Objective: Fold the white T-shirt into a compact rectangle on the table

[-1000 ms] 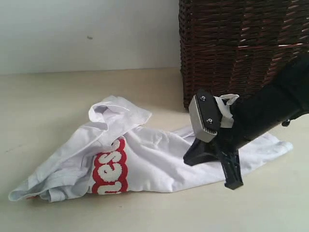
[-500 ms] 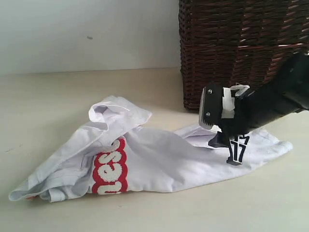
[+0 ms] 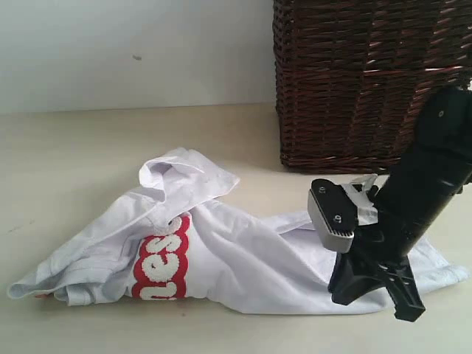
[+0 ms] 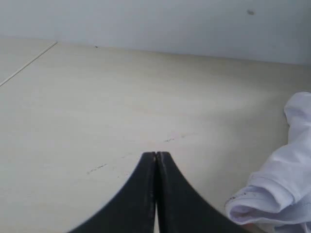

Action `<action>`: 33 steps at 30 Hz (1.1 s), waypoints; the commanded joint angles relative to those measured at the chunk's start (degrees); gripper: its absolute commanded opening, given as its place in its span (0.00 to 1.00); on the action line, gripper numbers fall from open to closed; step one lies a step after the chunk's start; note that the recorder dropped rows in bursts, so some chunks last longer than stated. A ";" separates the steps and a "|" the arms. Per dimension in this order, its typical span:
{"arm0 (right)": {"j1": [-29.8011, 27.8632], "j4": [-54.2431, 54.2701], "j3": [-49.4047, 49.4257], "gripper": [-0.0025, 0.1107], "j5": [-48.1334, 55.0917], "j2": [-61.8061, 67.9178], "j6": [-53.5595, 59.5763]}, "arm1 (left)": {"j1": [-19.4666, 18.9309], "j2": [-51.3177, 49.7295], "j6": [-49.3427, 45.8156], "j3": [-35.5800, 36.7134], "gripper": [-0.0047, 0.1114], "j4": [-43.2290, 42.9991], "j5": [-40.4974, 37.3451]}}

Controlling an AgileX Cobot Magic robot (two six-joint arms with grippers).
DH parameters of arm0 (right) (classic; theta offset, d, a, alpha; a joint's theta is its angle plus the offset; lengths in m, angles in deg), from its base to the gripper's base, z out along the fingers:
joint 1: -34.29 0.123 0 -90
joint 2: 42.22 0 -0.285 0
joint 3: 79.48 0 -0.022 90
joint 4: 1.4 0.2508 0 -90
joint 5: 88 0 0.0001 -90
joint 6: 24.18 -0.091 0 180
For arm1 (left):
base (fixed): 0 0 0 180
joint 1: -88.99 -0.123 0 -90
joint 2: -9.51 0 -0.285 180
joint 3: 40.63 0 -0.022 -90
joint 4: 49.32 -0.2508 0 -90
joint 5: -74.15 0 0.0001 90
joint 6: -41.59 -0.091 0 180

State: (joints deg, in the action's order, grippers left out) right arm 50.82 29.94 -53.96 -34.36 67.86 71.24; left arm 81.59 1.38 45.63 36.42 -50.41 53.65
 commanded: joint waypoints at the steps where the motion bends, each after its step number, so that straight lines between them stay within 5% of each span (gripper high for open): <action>1: -0.24 0.11 -0.07 0.33 -7.26 -3.92 0.42 | -0.15 0.33 0.29 0.17 0.04 -0.13 0.45; 4: -0.24 4.56 -0.07 0.46 -20.38 -5.35 -0.89 | -0.15 0.33 0.29 0.17 0.04 -0.13 0.45; 10: -0.24 6.29 -0.07 0.47 -34.98 1.01 -1.28 | -0.15 0.33 0.29 0.17 0.04 -0.13 0.45; 21: -0.24 6.29 -0.07 0.43 -38.48 5.87 -1.28 | -0.15 0.33 0.29 0.17 0.04 -0.13 0.45; 33: -0.24 7.09 0.54 0.46 -30.24 1.22 -9.24 | -0.15 0.33 0.29 0.17 0.04 -0.13 0.45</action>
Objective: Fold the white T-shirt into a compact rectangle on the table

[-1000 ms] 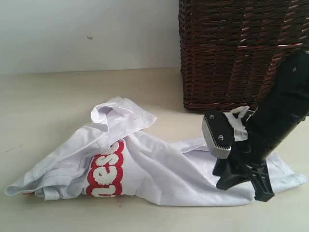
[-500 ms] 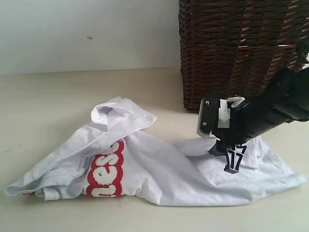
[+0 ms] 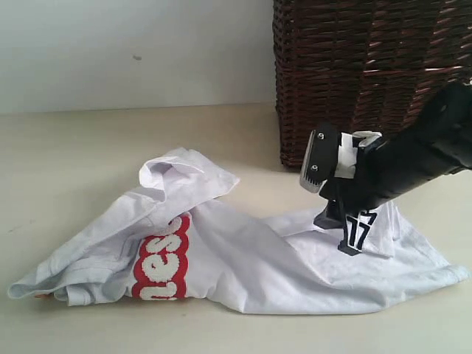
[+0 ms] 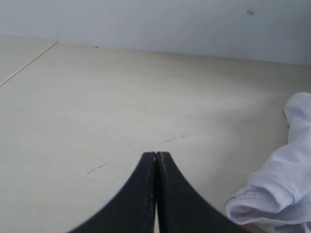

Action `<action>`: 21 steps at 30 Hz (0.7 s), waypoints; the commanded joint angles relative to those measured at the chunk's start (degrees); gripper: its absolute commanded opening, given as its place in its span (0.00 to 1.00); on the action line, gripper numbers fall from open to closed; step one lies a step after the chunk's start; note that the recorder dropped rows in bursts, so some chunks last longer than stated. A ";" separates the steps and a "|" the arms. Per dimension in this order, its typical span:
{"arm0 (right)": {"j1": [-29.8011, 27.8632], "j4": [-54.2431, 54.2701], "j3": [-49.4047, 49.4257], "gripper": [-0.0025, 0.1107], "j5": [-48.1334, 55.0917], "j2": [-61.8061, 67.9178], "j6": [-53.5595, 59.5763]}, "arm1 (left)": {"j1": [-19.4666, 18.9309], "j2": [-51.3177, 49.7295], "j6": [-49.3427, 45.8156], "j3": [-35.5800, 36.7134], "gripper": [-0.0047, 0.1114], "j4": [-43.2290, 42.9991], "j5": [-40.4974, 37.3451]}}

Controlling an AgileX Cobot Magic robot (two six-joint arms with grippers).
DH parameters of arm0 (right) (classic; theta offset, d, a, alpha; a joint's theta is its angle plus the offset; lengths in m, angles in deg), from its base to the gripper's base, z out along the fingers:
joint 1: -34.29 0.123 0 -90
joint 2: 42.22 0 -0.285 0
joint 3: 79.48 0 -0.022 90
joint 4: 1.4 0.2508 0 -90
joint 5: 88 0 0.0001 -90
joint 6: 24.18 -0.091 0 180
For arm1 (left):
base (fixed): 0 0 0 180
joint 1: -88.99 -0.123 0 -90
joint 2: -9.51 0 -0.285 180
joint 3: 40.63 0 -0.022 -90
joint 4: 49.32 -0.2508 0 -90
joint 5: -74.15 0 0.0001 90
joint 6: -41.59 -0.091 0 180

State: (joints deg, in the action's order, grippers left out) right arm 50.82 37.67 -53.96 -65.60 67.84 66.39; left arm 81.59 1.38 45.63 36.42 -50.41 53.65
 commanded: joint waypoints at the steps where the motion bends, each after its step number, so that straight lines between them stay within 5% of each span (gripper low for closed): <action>1: -0.24 -0.64 0.54 0.46 1.13 2.06 -4.73 | -0.15 0.33 0.29 0.17 0.04 -0.13 0.45; 11: -0.24 -0.64 0.54 0.43 -5.35 6.56 -5.26 | -0.15 0.33 0.29 0.17 0.04 -0.13 0.45; 18: -0.24 -0.38 0.54 0.02 -9.09 5.10 -5.26 | -0.15 0.33 0.29 0.17 0.04 -0.13 0.45; 21: -0.24 -0.24 0.54 0.02 -9.09 3.82 -5.26 | -0.15 0.33 0.29 0.17 0.04 -0.13 0.45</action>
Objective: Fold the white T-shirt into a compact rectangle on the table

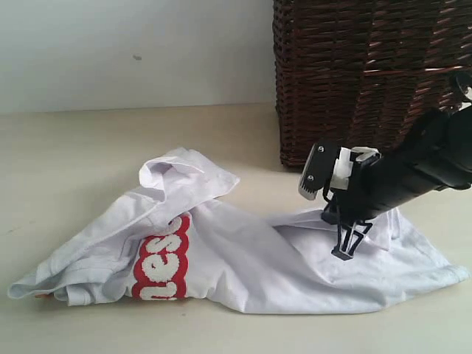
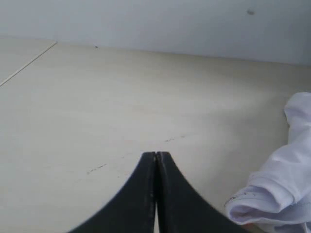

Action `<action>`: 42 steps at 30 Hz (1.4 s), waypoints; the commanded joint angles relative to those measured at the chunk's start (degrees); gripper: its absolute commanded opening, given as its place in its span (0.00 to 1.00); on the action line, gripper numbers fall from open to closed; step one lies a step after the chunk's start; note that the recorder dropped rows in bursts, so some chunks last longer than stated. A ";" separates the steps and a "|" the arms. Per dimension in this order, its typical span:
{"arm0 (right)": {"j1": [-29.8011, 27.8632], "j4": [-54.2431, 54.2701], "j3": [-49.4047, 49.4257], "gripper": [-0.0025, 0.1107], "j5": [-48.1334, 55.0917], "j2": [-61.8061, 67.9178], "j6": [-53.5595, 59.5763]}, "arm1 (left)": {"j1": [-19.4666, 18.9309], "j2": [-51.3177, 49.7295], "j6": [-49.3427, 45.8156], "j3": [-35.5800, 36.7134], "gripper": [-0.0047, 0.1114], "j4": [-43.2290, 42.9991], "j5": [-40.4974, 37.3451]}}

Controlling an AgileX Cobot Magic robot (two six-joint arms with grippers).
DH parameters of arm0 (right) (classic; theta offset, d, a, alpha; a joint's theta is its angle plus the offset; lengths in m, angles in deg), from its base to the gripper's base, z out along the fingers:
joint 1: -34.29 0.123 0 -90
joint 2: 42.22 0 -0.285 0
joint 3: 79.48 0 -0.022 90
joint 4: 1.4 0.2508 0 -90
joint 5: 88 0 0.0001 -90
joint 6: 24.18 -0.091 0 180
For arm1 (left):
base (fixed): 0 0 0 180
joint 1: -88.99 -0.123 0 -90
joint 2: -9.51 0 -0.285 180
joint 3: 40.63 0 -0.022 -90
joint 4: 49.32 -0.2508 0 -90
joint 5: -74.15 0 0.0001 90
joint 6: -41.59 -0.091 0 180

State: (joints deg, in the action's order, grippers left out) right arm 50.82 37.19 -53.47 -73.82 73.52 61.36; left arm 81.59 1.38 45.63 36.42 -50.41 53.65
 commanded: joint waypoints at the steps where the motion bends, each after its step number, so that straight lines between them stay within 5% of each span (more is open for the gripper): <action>1: -0.24 0.23 0.05 0.02 -0.87 -2.29 -0.23 | -0.15 0.33 0.29 0.17 0.04 -0.13 0.45; 6: -0.24 -0.14 0.05 0.02 5.86 -3.46 0.43 | -0.15 0.33 0.29 0.17 0.04 -0.13 0.45; 13: -0.24 -2.94 0.05 0.02 40.52 -5.28 10.40 | -0.15 0.33 0.29 0.17 0.04 -0.13 0.45; 18: -0.24 -2.30 0.05 0.02 55.67 -10.50 10.50 | -0.15 0.33 0.29 0.17 0.04 -0.13 0.45; 23: -0.24 3.74 0.05 0.02 52.94 -21.39 13.08 | -0.15 0.33 0.29 0.17 0.04 -0.13 0.45; 30: -0.24 12.02 0.05 0.02 23.24 -29.42 3.69 | -0.15 0.33 0.29 0.17 0.04 -0.13 0.45; 38: -0.24 -10.13 0.05 0.03 13.16 -20.64 -20.88 | -0.15 0.33 0.29 0.17 0.04 -0.13 0.45; 42: -0.24 -20.34 0.05 0.13 9.96 -15.09 -29.81 | -0.15 0.33 0.29 0.17 0.04 -0.13 0.45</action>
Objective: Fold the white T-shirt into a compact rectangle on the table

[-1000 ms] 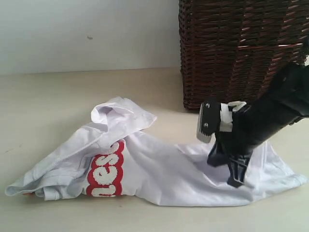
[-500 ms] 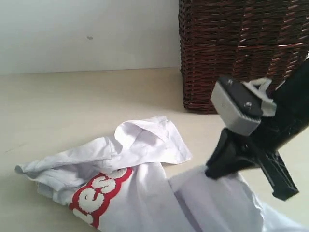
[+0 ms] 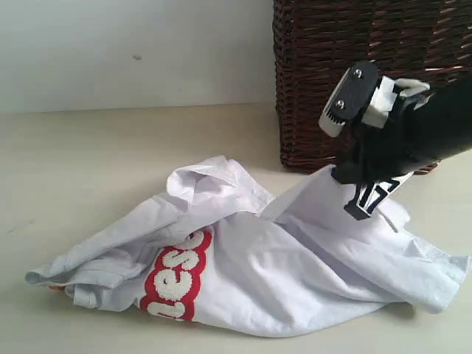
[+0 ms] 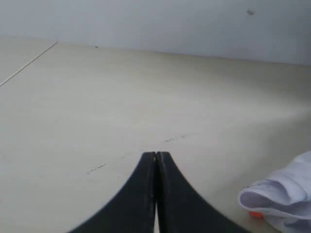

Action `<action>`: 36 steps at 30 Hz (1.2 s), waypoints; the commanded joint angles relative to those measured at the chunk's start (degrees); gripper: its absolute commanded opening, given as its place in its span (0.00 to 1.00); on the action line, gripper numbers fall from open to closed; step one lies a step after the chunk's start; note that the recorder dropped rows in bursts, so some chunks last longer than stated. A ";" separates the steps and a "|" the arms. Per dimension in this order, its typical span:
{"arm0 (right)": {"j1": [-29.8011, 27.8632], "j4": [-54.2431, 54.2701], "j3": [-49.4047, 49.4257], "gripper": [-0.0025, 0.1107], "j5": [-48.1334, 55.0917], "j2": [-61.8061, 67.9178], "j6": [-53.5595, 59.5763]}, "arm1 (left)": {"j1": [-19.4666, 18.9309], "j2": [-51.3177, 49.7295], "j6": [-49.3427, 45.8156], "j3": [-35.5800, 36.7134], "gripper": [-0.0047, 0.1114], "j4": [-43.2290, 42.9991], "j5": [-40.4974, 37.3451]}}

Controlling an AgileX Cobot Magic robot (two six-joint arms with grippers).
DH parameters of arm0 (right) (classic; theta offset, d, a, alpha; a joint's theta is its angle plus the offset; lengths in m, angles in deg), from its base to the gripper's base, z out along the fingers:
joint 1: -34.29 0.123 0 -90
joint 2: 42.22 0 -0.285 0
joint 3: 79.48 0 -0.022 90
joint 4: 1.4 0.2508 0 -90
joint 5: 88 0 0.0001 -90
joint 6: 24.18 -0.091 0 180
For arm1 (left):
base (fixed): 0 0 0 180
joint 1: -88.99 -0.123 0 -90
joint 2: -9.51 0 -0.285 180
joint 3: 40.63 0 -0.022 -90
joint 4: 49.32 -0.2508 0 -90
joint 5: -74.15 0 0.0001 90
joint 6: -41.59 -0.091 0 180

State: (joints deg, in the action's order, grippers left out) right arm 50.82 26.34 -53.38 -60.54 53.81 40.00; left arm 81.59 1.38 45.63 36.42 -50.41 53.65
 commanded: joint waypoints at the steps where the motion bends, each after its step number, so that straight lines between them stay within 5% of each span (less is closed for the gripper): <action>1: -0.24 -11.65 -0.03 0.16 -4.68 6.21 -10.53 | -0.15 0.33 0.29 0.17 0.04 -0.13 0.45; 8: -0.24 -16.26 -0.03 0.36 -18.23 14.56 -21.88 | -0.15 0.33 0.29 0.17 0.04 -0.13 0.45; 19: -0.24 -15.86 -0.03 0.39 -29.43 15.06 -30.05 | -0.15 0.33 0.29 0.17 0.04 -0.13 0.45; 26: -0.24 -15.55 -0.03 0.62 -31.13 14.92 -29.94 | -0.15 0.33 0.29 0.17 0.04 -0.13 0.45; 36: -0.24 -15.77 -0.03 0.62 -30.08 4.83 -29.82 | -0.15 0.33 0.29 0.17 0.04 -0.13 0.45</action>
State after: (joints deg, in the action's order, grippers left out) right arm 50.82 10.78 -53.38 -91.13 62.44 10.37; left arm 81.59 1.38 45.63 36.42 -50.41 53.65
